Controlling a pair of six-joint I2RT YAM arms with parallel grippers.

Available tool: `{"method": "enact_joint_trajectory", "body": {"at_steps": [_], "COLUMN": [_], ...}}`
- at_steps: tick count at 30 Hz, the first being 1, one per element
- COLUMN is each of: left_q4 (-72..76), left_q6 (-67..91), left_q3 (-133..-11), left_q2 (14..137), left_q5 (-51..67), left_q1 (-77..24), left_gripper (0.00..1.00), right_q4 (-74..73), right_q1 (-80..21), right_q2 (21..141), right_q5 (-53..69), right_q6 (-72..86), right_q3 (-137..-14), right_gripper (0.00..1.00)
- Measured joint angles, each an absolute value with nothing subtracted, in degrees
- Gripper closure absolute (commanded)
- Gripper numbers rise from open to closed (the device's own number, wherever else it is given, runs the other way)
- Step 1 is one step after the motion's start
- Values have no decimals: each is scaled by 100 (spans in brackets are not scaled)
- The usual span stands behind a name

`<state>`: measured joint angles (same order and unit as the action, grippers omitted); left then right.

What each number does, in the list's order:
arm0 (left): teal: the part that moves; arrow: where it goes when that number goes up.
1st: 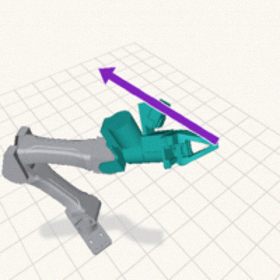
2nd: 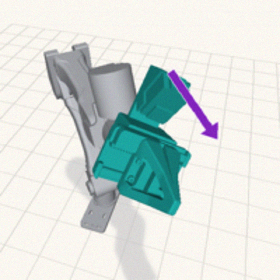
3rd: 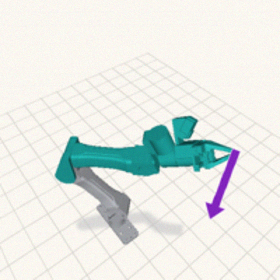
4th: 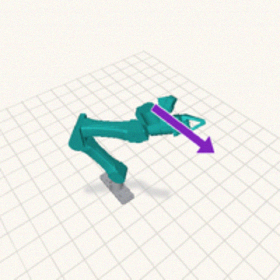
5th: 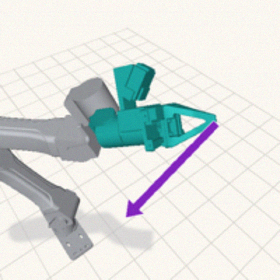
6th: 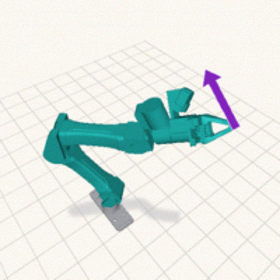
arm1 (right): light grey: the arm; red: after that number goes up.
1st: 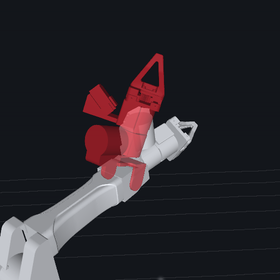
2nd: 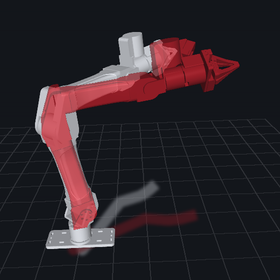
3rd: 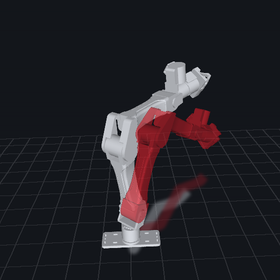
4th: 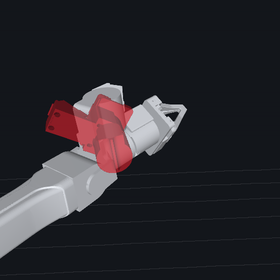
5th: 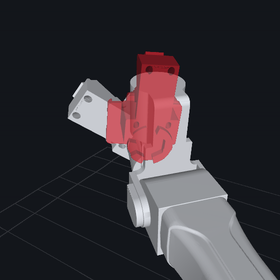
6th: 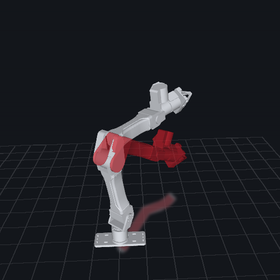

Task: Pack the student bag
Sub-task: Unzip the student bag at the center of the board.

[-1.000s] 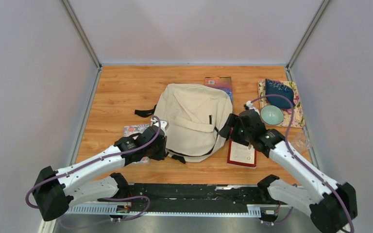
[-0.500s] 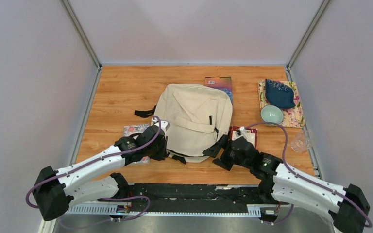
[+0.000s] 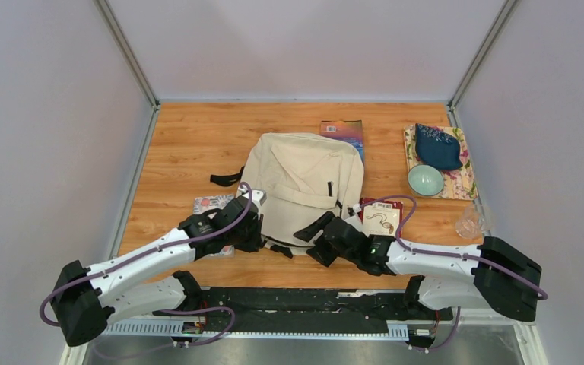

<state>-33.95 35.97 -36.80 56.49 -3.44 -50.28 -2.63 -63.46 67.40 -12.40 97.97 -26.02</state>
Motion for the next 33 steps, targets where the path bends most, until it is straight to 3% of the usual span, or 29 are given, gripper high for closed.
{"method": "enact_joint_trajectory", "body": {"at_steps": [1, 3, 4, 5, 11, 19, 31, 32, 33], "left_q4": [-3398, -3400, -3402, -3404, -3500, -4254, -4195, -4152, -4104], "left_q6": [3594, 3586, 3575, 3564, 3454, 3393, 3424, 3424, 3424], "left_q3": [-3680, -3680, -3680, -3680, -3682, -3929, -4077, -4069, -4045], "left_q2": [5638, 5596, 5570, 5548, 5433, 5446, 5704, 5739, 5763], "left_q5": [-346, -346, -346, -349, -598, -1870, -2386, -2327, -2276], "left_q1": [-5028, -5028, -5030, -5033, -5054, -5037, -4827, -4827, -4827], "left_gripper": [100, 100, 100, 100, 100, 100, 100, 100, 100], "right_q4": [-226, -185, -158, -132, -215, -1007, -1219, -1223, -1221], "right_q1": [-6335, -6283, -6237, -6189, -5800, -5212, -4648, -4587, -4504], "right_q2": [6840, 6956, 6967, 6965, 6418, 5131, 4375, 4285, 4167], "right_q5": [-1321, -1424, -1457, -1470, -1409, -1253, -89, -10, 113], "right_q6": [9830, 9817, 9797, 9745, 9360, 7937, 5791, 5732, 5690], "right_q3": [-2687, -2834, -2871, -2875, -2687, -2620, -2434, -2370, -2276], "right_gripper": [61, 81, 98, 100, 100, 100, 100, 97, 86]}}
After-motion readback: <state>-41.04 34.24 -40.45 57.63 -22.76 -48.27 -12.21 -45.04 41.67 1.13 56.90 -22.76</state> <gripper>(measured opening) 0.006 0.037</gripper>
